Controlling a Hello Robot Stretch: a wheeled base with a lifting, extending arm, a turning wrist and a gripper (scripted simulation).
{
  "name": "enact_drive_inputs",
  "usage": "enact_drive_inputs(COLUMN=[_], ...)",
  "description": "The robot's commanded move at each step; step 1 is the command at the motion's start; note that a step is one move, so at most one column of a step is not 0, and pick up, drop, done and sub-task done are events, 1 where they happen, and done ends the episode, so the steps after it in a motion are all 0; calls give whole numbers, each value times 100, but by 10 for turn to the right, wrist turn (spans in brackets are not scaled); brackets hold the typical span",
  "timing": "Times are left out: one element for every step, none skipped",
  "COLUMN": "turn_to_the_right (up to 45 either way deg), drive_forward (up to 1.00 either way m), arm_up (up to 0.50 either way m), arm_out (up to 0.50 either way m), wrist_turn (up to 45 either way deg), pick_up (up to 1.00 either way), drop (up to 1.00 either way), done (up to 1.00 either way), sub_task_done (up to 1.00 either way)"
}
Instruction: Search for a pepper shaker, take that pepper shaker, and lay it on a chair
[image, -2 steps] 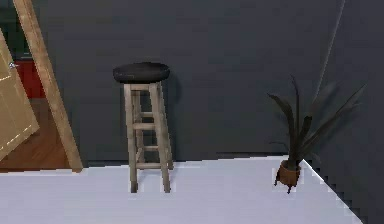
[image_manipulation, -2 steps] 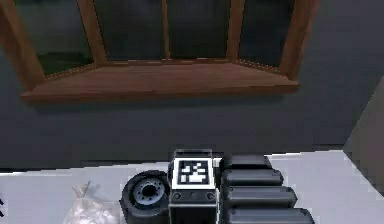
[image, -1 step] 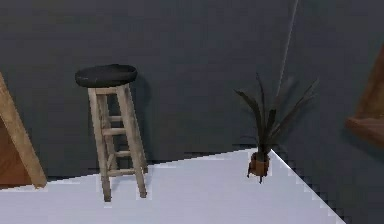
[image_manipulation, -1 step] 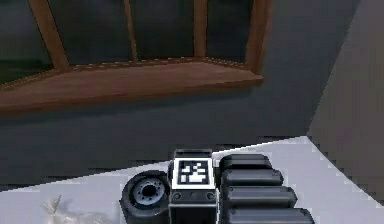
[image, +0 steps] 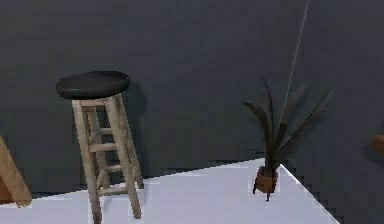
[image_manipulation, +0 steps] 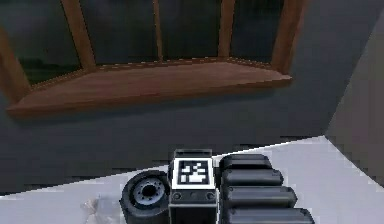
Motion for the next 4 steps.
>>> enact_drive_inputs(turn_to_the_right=[-450, -240, 0, -360], drive_forward=[0, 0, 50, 0], arm_up=[0, 0, 0, 0], arm_out=[0, 0, 0, 0], wrist_turn=[0, 0, 0, 0], pick_up=[0, 0, 0, 0], drop=[0, 0, 0, 0], done=[0, 0, 0, 0], sub_task_done=[0, 0, 0, 0])
